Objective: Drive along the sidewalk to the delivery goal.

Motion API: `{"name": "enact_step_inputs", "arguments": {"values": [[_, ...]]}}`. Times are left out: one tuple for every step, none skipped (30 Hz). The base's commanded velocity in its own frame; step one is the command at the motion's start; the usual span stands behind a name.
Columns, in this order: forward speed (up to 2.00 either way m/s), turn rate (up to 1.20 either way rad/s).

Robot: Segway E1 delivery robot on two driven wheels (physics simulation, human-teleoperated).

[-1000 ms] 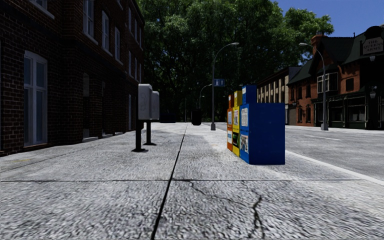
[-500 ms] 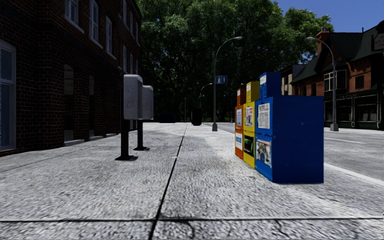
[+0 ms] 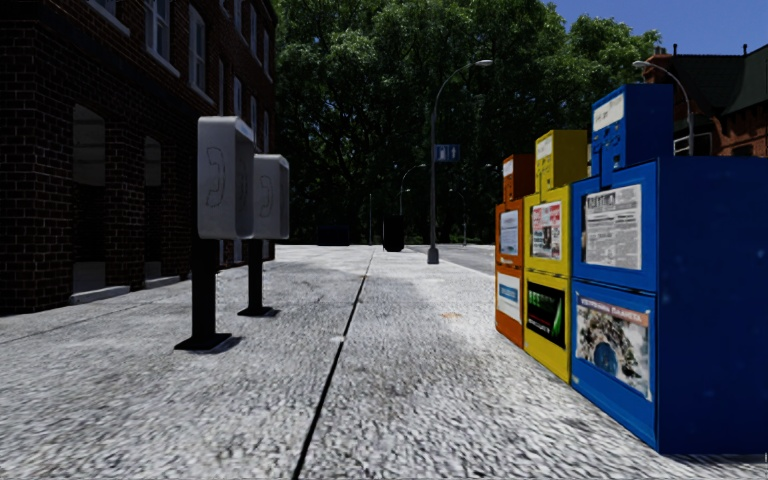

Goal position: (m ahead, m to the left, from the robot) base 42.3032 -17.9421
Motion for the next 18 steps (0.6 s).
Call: {"name": "enact_step_inputs", "arguments": {"values": [[2.00,0.00],[2.00,0.00],[2.00,0.00],[2.00,0.00],[2.00,0.00],[2.00,0.00],[2.00,0.00],[2.00,0.00],[2.00,0.00],[2.00,0.00],[2.00,0.00],[2.00,0.00],[2.00,0.00],[2.00,0.00],[2.00,0.00],[2.00,0.00],[2.00,0.00],[2.00,0.00]]}}
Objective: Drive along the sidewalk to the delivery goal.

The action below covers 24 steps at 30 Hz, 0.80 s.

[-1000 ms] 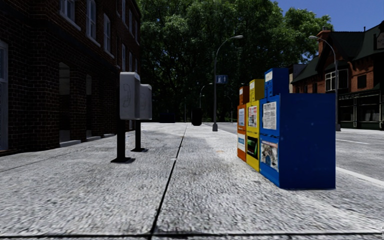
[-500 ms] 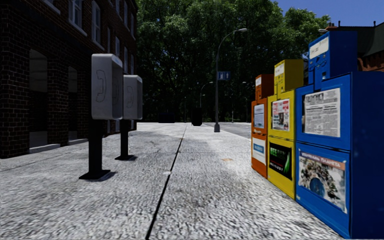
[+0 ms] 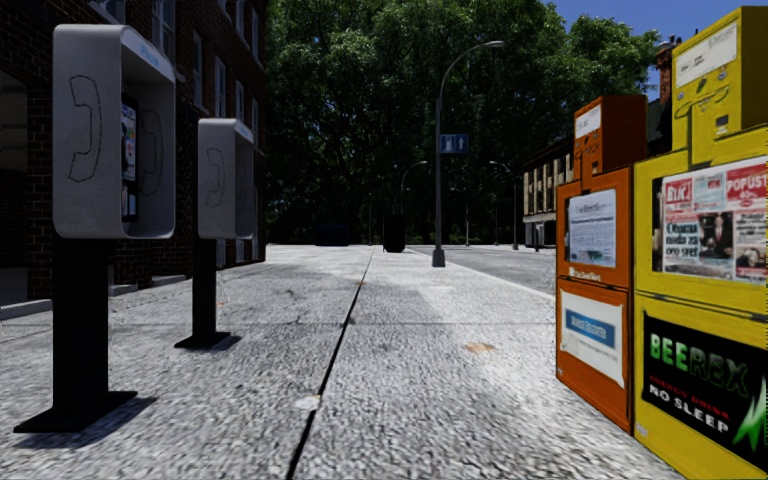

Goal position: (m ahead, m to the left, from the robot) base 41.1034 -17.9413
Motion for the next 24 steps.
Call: {"name": "enact_step_inputs", "arguments": {"values": [[2.00,0.00],[2.00,0.00],[2.00,0.00],[2.00,0.00],[2.00,0.00],[2.00,0.00],[2.00,0.00],[2.00,0.00],[2.00,0.00],[2.00,0.00],[2.00,0.00],[2.00,0.00],[2.00,0.00],[2.00,0.00],[2.00,0.00],[2.00,0.00],[2.00,0.00],[2.00,0.00],[2.00,0.00],[2.00,0.00],[2.00,0.00],[2.00,0.00],[2.00,0.00],[2.00,0.00]]}}
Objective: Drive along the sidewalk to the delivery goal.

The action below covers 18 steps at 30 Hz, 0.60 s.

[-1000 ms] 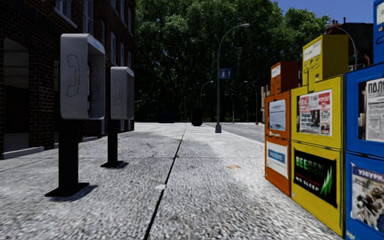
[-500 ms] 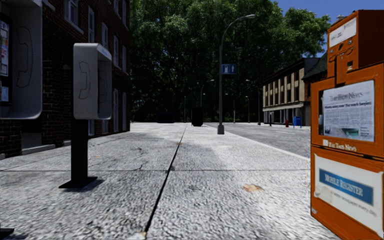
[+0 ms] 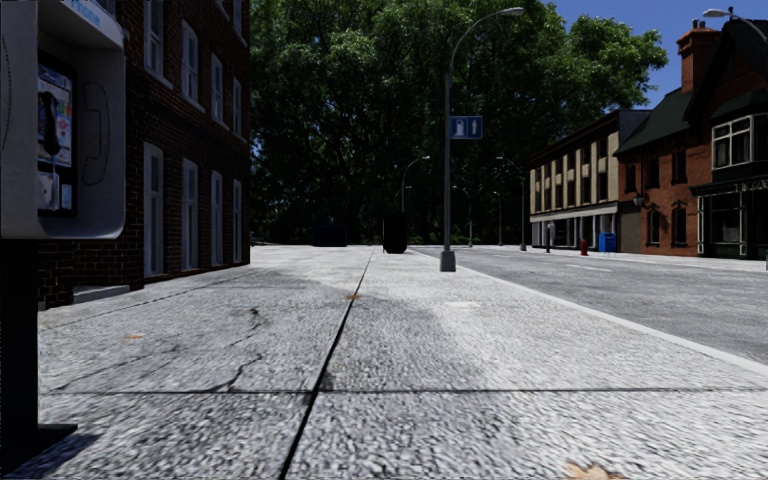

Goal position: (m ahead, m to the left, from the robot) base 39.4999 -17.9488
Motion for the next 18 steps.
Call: {"name": "enact_step_inputs", "arguments": {"values": [[2.00,0.00],[2.00,0.00],[2.00,0.00],[2.00,0.00],[2.00,0.00],[2.00,0.00],[2.00,0.00],[2.00,0.00],[2.00,0.00],[2.00,0.00],[2.00,0.00],[2.00,0.00],[2.00,0.00],[2.00,0.00],[2.00,0.00],[2.00,0.00],[2.00,0.00],[2.00,0.00]]}}
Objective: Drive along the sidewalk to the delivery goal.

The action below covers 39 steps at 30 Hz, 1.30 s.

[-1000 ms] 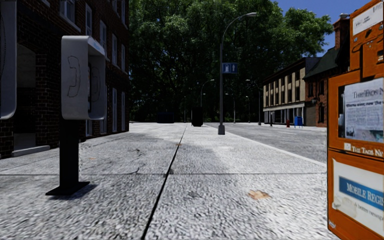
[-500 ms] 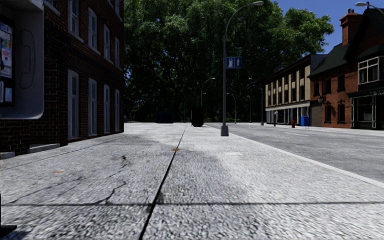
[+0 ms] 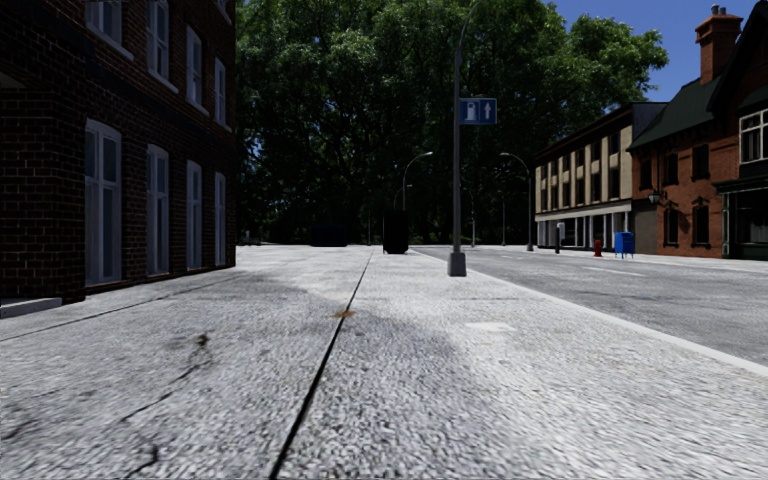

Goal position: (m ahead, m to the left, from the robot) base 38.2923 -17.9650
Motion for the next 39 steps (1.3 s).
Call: {"name": "enact_step_inputs", "arguments": {"values": [[2.00,0.00],[2.00,0.00],[2.00,0.00],[2.00,0.00],[2.00,0.00],[2.00,0.00],[2.00,0.00],[2.00,0.00],[2.00,0.00],[2.00,0.00],[2.00,0.00],[2.00,0.00],[2.00,0.00],[2.00,0.00],[2.00,0.00],[2.00,0.00],[2.00,0.00],[2.00,0.00],[2.00,0.00],[2.00,0.00],[2.00,0.00],[2.00,0.00],[2.00,0.00],[2.00,0.00],[2.00,0.00],[2.00,0.00],[2.00,0.00],[2.00,0.00],[2.00,0.00],[2.00,0.00],[2.00,0.00],[2.00,0.00],[2.00,0.00],[2.00,0.00],[2.00,0.00],[2.00,0.00],[2.00,0.00],[2.00,0.00],[2.00,0.00]]}}
